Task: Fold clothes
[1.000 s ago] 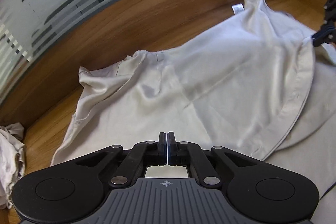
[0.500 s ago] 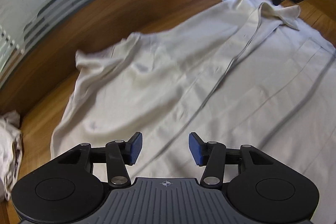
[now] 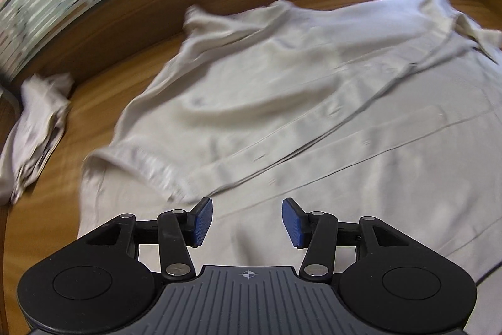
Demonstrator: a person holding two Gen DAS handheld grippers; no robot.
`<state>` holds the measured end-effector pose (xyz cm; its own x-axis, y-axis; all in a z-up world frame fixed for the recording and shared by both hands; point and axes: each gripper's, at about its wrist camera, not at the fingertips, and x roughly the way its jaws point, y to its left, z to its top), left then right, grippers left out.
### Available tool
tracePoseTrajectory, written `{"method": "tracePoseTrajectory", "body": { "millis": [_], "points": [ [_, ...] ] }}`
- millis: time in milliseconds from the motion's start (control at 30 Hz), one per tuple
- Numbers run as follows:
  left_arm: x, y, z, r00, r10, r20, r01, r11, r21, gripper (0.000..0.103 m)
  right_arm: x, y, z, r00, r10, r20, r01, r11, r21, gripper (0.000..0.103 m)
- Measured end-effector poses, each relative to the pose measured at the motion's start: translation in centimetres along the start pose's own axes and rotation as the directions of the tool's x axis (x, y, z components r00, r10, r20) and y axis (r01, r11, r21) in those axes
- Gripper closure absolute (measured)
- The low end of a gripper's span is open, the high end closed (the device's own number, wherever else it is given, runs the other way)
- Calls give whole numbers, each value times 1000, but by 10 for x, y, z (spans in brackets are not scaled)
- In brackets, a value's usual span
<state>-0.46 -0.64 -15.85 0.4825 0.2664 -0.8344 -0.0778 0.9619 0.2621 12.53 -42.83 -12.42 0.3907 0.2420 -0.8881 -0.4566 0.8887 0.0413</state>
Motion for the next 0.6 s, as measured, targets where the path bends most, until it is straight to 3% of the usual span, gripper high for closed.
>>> {"method": "tracePoseTrajectory", "body": {
  "millis": [100, 300, 400, 600],
  "points": [
    [-1, 13, -10, 999, 48, -23, -49, 997, -58, 50, 12, 3, -5, 999, -30, -9, 31, 999, 34, 79],
    [1, 49, -25, 984, 165, -59, -171, 978, -117, 43, 27, 13, -1, 996, -84, -9, 84, 996, -16, 75],
    [7, 73, -26, 975, 208, -75, -218, 963, -161, 42, 27, 15, 0, 996, -83, -15, 83, 996, -23, 94],
    [27, 109, -24, 963, 239, -123, -262, 938, -228, 39, 22, 19, -1, 996, -94, -9, 93, 995, -29, 98]
  ]
}}
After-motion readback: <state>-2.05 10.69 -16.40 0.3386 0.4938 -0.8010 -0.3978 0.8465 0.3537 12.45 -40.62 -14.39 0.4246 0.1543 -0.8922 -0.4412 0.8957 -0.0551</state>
